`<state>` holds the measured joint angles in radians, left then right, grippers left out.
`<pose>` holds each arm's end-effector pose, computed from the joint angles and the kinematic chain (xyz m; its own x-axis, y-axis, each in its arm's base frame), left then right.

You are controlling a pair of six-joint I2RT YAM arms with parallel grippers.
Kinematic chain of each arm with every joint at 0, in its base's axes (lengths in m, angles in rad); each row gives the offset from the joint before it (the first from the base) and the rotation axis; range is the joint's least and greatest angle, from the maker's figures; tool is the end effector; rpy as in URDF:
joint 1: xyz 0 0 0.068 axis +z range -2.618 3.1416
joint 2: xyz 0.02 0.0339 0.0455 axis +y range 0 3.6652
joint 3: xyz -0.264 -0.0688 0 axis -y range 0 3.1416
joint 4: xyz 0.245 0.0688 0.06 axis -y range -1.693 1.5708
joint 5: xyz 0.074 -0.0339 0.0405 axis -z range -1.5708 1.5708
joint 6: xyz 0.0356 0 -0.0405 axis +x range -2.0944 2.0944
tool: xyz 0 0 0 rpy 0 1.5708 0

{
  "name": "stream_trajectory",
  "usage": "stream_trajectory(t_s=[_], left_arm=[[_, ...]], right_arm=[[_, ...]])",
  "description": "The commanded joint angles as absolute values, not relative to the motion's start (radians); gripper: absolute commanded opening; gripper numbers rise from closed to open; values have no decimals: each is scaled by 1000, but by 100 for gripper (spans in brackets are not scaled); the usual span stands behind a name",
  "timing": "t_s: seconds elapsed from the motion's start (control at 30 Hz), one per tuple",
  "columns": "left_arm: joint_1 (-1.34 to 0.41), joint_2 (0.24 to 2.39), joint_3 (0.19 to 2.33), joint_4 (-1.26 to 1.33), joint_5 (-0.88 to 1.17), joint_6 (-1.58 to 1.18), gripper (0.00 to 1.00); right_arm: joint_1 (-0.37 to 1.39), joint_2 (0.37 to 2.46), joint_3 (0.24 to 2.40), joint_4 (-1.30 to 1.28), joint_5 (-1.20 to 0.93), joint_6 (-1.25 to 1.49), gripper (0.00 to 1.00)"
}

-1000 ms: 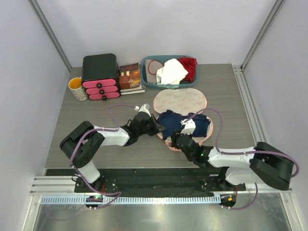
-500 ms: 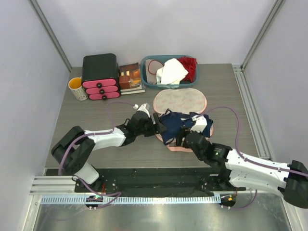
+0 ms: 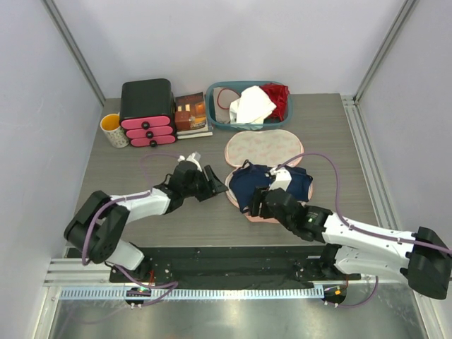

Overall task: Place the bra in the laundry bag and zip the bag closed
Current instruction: Adjust the bra in the laundry bag.

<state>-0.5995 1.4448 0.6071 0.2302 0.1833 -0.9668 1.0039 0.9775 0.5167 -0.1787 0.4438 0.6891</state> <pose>0.2315 -0.1661 0.1713 -0.8260 -0.4157 -0.3807 -0.0026 0.6782 -0.7349 0.1223 0.1636 0.2138 -0.6141 0.1046 -0.7822 -0.2414 0.9188 0.3124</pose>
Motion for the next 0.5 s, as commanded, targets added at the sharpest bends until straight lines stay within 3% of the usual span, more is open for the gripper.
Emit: stream_trajectory(t_s=[0.0, 0.17, 0.27, 0.47], left_arm=[[-598, 1538, 584, 430, 319, -1092, 56], [-598, 1656, 555, 613, 334, -1209, 48], [-598, 1675, 549, 627, 307, -1255, 40], [-598, 1666, 554, 558, 216, -1255, 36]], right_arm=[[999, 1046, 512, -5, 338, 673, 60], [997, 1150, 508, 107, 299, 687, 54], [997, 1203, 512, 135, 284, 690, 51], [997, 1255, 522, 160, 310, 693, 49]])
